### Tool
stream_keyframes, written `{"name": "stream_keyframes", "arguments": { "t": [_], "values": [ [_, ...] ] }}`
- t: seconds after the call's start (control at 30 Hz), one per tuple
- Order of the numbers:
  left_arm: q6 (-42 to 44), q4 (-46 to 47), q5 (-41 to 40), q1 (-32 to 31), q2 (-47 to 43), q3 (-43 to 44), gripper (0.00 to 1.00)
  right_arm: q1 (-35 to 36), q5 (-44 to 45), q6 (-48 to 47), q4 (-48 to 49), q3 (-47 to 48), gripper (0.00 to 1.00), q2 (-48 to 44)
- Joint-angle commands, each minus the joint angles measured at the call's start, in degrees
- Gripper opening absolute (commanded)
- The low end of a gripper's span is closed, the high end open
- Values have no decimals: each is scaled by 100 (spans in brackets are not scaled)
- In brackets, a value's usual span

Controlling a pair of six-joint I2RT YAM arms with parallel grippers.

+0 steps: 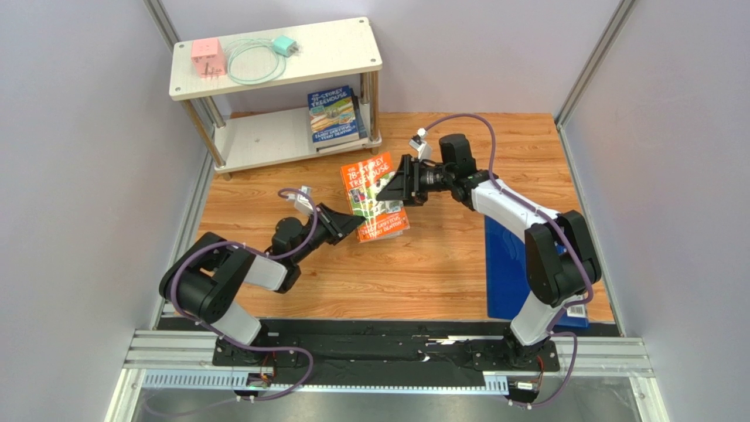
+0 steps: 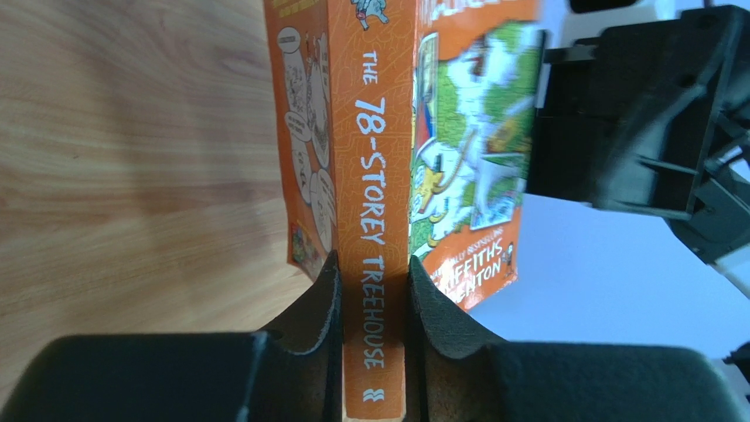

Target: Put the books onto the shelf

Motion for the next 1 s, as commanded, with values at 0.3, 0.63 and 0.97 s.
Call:
{"name": "stream_keyframes", "arguments": {
  "t": [0.3,0.63,0.97],
  "values": [
    [706,-1591,1248,1161,-1929,1083,0,-173,336,-444,-357,-108,83,-77],
    [-111,-1453,3154,2523,-964,2323,0,-217,275,-453,-226,-257,83,-33],
    [-1832,285,3781,2902,689,3290,0,-244,266,-479,-173,-433,83,-41]
  ]
}}
